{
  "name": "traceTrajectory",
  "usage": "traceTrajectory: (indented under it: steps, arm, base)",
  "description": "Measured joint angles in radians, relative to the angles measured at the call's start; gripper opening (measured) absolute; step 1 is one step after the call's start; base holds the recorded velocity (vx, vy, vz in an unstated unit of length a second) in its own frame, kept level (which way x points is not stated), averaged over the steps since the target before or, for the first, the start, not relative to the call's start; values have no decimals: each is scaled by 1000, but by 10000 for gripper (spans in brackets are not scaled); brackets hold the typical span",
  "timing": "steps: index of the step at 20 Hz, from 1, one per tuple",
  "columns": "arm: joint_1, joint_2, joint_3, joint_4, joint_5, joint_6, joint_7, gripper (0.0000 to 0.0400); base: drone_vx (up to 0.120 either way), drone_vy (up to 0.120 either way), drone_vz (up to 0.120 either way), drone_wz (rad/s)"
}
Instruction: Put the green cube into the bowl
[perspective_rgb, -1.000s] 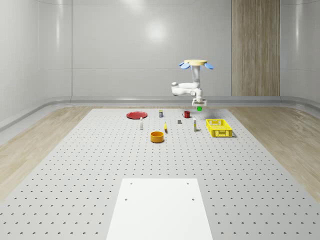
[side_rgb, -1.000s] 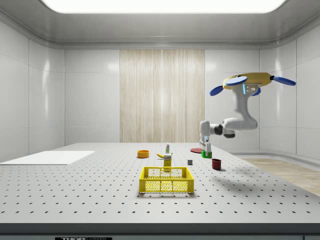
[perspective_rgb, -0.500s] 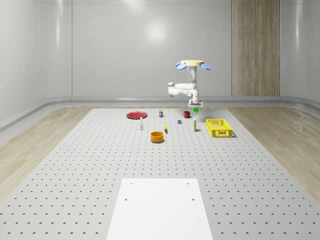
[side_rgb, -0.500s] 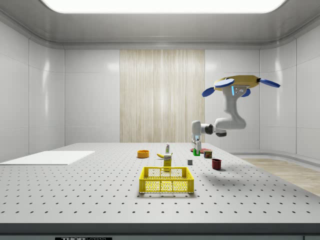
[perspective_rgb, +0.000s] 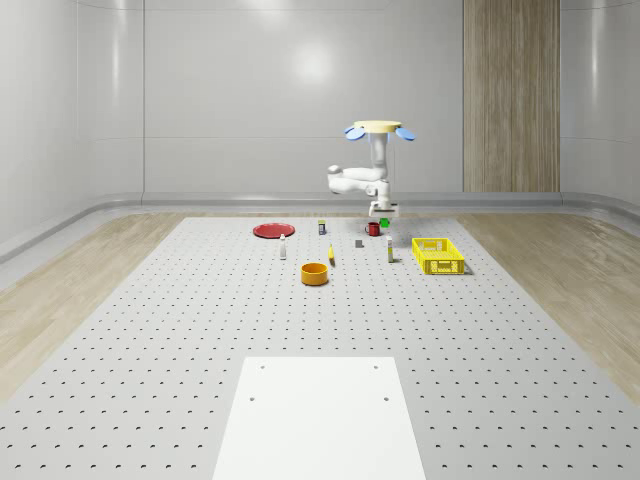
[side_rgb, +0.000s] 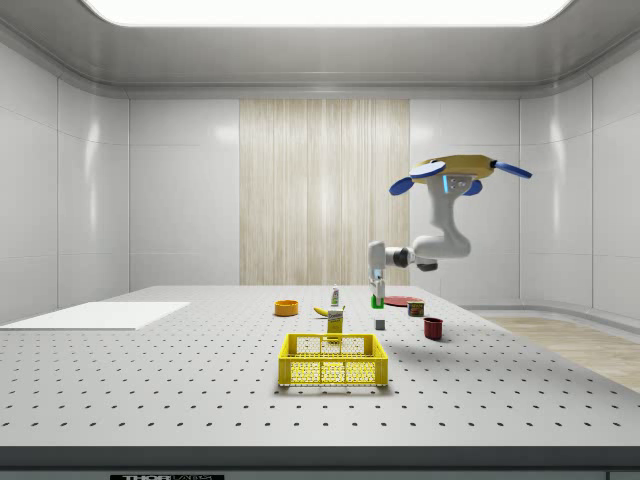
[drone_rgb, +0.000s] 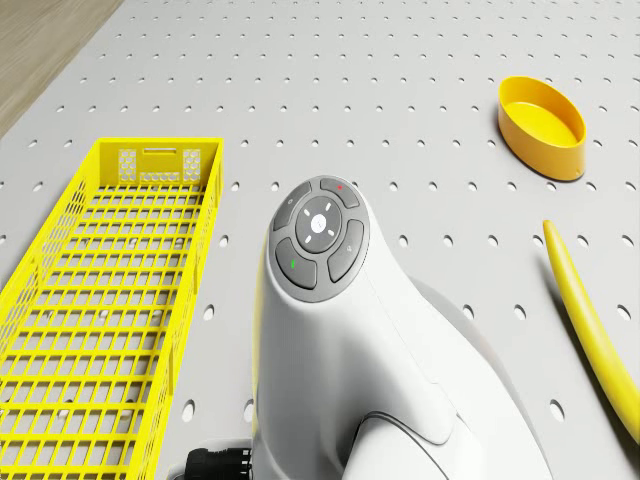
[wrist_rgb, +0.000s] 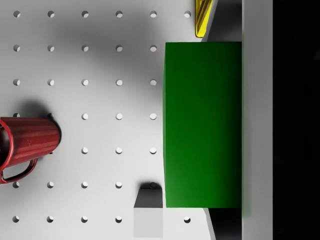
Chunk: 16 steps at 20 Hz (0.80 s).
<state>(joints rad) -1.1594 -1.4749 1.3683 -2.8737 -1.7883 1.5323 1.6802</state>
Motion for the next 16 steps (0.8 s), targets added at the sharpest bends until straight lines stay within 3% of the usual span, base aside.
traceTrajectory:
  steps: [16]
  arm:
    - [-6, -26, 4, 1, 11, 24, 5, 250]
  base:
    - [120, -120, 0, 0]
